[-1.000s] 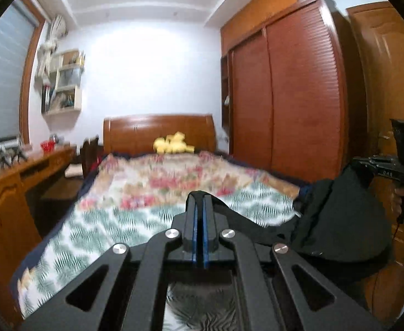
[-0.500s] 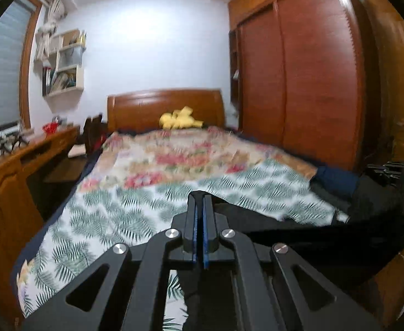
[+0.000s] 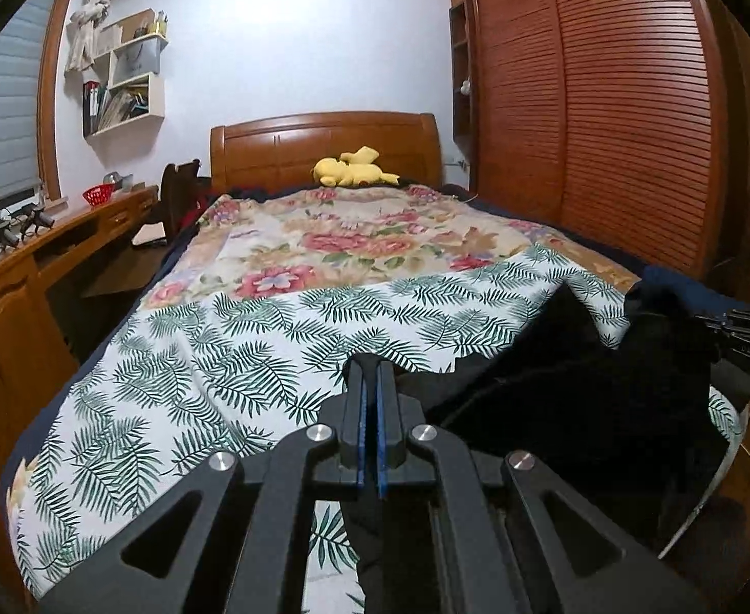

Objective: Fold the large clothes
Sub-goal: 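Lift the hem with both grippers and carry it toward the collar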

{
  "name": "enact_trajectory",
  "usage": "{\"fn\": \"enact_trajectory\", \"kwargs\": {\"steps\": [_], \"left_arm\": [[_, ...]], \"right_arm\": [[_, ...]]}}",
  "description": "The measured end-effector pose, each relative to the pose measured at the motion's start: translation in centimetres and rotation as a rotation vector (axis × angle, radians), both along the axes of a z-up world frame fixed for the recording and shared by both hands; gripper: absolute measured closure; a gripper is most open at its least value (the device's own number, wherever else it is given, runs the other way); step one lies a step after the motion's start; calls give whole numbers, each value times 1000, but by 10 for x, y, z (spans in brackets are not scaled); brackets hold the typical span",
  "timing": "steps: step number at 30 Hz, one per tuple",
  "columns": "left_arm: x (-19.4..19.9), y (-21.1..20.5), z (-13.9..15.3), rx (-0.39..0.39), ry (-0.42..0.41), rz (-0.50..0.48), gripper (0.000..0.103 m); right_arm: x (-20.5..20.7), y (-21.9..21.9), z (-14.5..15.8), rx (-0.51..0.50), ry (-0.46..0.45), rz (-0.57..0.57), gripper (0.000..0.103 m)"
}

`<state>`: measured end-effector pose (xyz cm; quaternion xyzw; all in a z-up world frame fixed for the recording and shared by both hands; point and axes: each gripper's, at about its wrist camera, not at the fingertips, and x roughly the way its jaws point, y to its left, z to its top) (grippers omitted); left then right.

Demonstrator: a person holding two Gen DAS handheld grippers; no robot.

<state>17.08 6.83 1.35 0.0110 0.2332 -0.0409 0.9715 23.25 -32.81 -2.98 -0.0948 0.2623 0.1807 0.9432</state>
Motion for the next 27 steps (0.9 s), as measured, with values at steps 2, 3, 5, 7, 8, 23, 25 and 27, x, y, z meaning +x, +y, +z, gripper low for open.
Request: {"fn": "enact_trajectory", "kwargs": {"steps": [2, 3, 5, 7, 8, 23, 25, 27], "left_arm": [[8, 0, -6, 2, 12, 1, 103], [12, 0, -8, 4, 16, 2, 103], [22, 1, -11, 7, 26, 7, 102], [35, 5, -12, 9, 31, 14, 102], [39, 6, -13, 11, 31, 17, 102], [117, 21, -49, -5, 119, 55, 101], [120, 20, -61, 8, 143, 70, 101], [120, 21, -73, -4, 164, 64, 99]], "right_arm": [[7, 1, -4, -3, -2, -6, 98], [11, 2, -6, -4, -4, -7, 98], [21, 5, -7, -8, 1, -9, 98], [36, 8, -6, -10, 7, -7, 98], [43, 10, -6, -12, 8, -8, 98], [159, 41, -45, -52, 118, -60, 98], [169, 45, -57, -75, 148, -66, 98], [176, 49, -71, -103, 182, -72, 98]]}}
